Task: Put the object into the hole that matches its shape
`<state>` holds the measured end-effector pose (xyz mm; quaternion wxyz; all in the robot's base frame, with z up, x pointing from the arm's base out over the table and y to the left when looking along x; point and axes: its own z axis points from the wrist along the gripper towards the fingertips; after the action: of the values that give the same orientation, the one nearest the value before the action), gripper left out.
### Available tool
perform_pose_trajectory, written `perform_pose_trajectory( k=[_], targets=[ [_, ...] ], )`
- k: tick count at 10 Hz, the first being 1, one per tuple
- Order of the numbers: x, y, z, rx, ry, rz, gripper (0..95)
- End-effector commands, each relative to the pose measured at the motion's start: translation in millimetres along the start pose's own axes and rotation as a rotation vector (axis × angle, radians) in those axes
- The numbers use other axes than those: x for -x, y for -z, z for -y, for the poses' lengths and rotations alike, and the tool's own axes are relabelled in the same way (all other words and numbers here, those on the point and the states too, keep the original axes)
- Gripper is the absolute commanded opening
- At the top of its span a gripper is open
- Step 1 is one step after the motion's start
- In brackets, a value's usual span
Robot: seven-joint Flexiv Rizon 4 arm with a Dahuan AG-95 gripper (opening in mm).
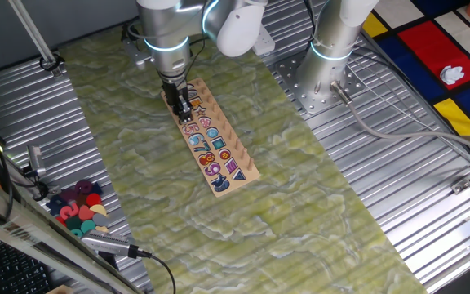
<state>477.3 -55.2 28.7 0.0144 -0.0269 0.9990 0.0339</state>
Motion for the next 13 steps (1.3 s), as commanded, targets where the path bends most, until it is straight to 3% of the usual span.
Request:
perform_pose_trajectory(
  k=[1, 8, 13],
  targets=[
    [0.9, 1.2, 0.5, -0.001, -0.010, 0.008, 0.0],
    [0.8, 1.2, 0.6, -0.005, -0.014, 0.054, 0.0],
    [1.1, -0.3, 0.3, -0.004, -0.018, 0.055, 0.0]
  ],
)
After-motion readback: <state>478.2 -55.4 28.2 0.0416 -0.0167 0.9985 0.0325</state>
